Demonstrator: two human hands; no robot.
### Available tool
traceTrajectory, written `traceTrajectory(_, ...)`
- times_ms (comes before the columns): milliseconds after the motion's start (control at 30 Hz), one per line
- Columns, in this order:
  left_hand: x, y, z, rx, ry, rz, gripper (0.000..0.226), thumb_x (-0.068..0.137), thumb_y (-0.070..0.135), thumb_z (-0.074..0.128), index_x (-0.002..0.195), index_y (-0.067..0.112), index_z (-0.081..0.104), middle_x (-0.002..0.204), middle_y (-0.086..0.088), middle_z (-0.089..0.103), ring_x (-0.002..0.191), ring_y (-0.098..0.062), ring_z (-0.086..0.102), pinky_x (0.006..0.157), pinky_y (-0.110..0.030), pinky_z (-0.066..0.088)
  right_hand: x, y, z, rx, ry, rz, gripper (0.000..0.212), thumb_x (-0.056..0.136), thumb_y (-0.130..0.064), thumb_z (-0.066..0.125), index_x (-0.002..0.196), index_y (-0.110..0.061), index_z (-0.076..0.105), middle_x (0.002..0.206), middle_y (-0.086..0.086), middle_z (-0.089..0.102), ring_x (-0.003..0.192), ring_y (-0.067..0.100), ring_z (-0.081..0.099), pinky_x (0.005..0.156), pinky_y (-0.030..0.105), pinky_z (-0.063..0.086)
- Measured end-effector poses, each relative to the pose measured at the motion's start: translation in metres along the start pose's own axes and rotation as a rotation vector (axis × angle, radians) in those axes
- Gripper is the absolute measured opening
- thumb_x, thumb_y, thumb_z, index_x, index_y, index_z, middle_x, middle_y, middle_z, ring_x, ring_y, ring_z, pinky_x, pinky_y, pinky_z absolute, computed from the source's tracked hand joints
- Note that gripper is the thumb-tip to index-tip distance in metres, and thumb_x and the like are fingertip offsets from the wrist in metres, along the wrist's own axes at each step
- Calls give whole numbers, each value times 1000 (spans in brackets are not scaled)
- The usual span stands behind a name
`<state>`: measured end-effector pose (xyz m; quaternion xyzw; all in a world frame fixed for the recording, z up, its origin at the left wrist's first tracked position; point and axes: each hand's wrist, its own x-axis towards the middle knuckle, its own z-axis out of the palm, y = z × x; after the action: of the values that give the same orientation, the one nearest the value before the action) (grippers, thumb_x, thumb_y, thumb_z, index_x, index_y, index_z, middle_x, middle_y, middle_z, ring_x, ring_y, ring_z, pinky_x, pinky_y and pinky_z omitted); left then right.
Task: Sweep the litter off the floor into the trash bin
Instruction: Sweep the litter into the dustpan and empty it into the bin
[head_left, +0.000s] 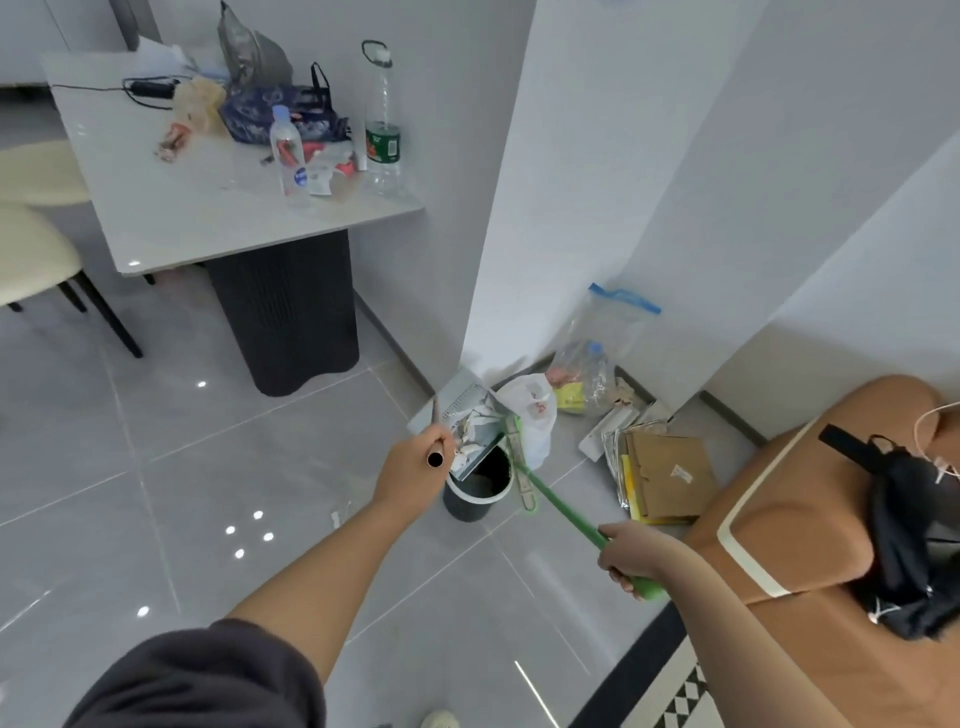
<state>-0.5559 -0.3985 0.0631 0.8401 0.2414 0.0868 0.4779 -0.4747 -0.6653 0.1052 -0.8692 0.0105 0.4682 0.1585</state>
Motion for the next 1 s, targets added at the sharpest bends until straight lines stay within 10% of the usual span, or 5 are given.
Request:
traceTrajectory(400, -13, -48, 13, 344, -468, 14, 24, 94, 15, 56, 111, 29, 64, 90, 0, 62, 80, -23, 58, 72, -29, 47, 31, 25, -5, -10, -51, 66, 45, 86, 3, 37, 128, -4, 50, 59, 9, 44, 46, 17, 40, 47, 24, 34)
traceTrajectory(533, -1, -44, 4, -20, -586, -329, 36, 97, -4, 44, 116, 19, 65, 92, -7, 64, 80, -26, 66, 64, -27, 55, 30, 25, -4, -54, -58, 76, 43, 84, 1, 39, 125, -5, 52, 58, 8, 50, 48, 17, 45, 50, 26, 39)
traceTrajectory(667, -1, -31, 11, -211, -481, -722, 19, 97, 8, 47, 116, 11, 51, 86, -14, 56, 55, -21, 55, 43, -24, 49, 28, 21, -2, -58, -44, 68, 42, 85, 1, 39, 126, -4, 51, 58, 7, 51, 48, 16, 46, 50, 25, 39)
traceTrajectory(867, -4, -33, 32, 100, -262, -618, 33, 91, 2, 42, 119, -2, 59, 105, -27, 64, 87, -39, 68, 44, -28, 41, 30, 22, -1, -8, -37, 123, 44, 88, 3, 38, 131, -2, 47, 62, 10, 43, 50, 18, 38, 51, 27, 29)
traceTrajectory(1000, -18, -37, 23, 211, -239, -475, 25, 91, 7, 41, 106, 7, 61, 81, -10, 55, 66, -29, 52, 45, -26, 41, 31, 24, -2, -48, -18, 138, 48, 86, 5, 40, 134, 1, 47, 66, 12, 46, 52, 19, 40, 54, 31, 33)
